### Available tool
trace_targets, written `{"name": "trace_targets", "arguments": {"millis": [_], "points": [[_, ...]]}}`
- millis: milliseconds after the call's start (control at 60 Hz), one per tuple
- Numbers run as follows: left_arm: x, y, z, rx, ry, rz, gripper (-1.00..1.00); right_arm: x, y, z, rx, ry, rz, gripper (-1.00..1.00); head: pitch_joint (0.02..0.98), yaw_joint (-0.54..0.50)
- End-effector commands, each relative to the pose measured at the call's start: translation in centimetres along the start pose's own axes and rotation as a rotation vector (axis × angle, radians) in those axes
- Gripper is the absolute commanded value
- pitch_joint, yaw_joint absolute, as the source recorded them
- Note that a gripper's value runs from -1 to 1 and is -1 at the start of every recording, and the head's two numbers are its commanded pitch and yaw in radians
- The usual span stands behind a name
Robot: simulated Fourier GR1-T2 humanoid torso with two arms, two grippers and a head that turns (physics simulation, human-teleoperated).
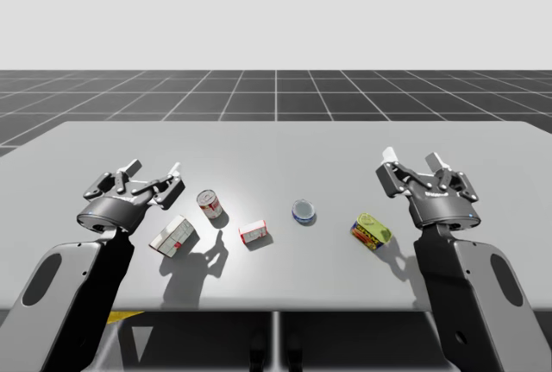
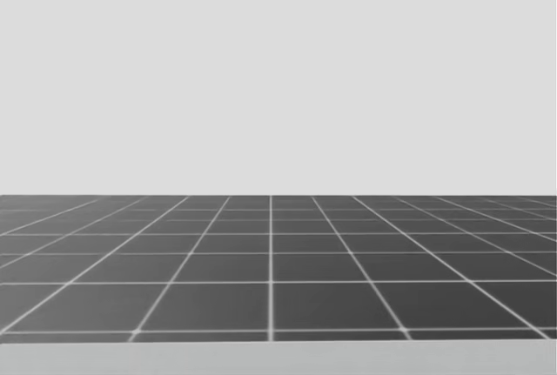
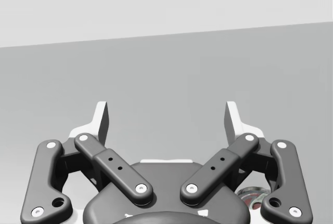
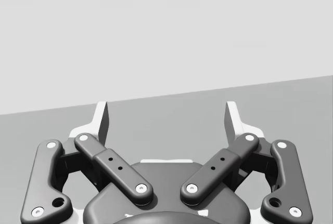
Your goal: Pick up the tomato soup can and lift it.
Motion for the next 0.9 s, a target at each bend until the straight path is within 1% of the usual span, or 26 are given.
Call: {"name": "trace_targets", "arguments": {"millis": [17,50,67,100,150,183,267,283,300,317,383,433,550,567,733,750,817,900], "points": [[0.01,-0.02,0.01,0.0,-0.001,-0.002,-1.0,-0.13,0.16,0.14,-0.001,-0.008,-0.02,-1.0,0.076,-0.02],[0.0,-0.02,0.02,0.002,-0.001,-0.003,-1.0,-0.16,0.18,0.15,0.028,0.007,-0.026,-1.0,0.079,-0.02],[0.0,-0.02,0.02,0.003,-0.001,-0.003,-1.0,-0.16,0.18,0.12,0.043,0.016,-0.035,-1.0,0.08,-0.01],[-0.01,-0.01,0.02,0.003,-0.001,-0.004,-1.0,-0.12,0.16,0.05,0.047,0.024,-0.043,-1.0,0.083,-0.01],[0.0,0.0,0.02,0.003,-0.001,-0.004,-1.0,-0.05,0.15,0.07,0.053,0.036,-0.043,-1.0,0.093,-0.01],[0.0,0.01,0.03,0.004,-0.001,-0.004,-1.0,-0.08,0.12,0.03,0.054,0.04,-0.033,-1.0,0.105,-0.01],[-0.01,0.02,0.04,0.004,-0.001,-0.005,-1.0,-0.04,0.08,0.02,0.055,0.045,-0.037,-1.0,0.142,-0.01],[-0.01,0.01,0.04,0.004,-0.001,-0.005,-1.0,-0.03,0.08,0.03,0.056,0.046,-0.037,-1.0,0.16,-0.01],[-0.01,0.01,0.05,0.004,-0.001,-0.005,-1.0,-0.07,0.04,-0.01,0.056,0.053,-0.047,-1.0,0.181,-0.01],[-0.01,0.01,0.04,0.004,-0.001,-0.005,-1.0,-0.05,0.07,0.0,0.054,0.055,-0.052,-1.0,0.19,-0.01],[-0.03,-0.01,0.04,0.004,-0.001,-0.006,-1.0,-0.05,0.07,-0.01,0.06,0.058,-0.054,-1.0,0.245,-0.01],[-0.06,-0.07,0.04,0.003,0.0,-0.008,-1.0,-0.05,0.06,-0.01,0.057,0.058,-0.052,-1.0,0.302,0.0],[-0.06,-0.09,0.0,-0.002,0.001,-0.007,-1.0,-0.01,0.05,-0.02,0.057,0.056,-0.047,-1.0,0.382,0.01],[-0.06,-0.09,-0.02,-0.003,0.001,-0.007,-1.0,-0.01,0.05,-0.04,0.056,0.056,-0.046,-1.0,0.41,0.01],[-0.05,-0.1,-0.06,-0.004,0.002,-0.009,-1.0,0.02,0.14,0.01,0.065,0.061,-0.048,-1.0,0.535,0.03],[-0.04,-0.12,-0.04,-0.004,0.002,-0.009,-1.0,0.0,0.18,0.02,0.069,0.062,-0.047,-1.0,0.564,0.05],[-0.04,-0.13,-0.05,-0.004,0.002,-0.009,-1.0,-0.03,0.22,0.03,0.073,0.065,-0.046,-1.0,0.597,0.08],[-0.03,-0.15,-0.05,-0.007,0.004,-0.007,-1.0,-0.06,0.24,0.03,0.081,0.072,-0.044,-1.0,0.649,0.14]]}}
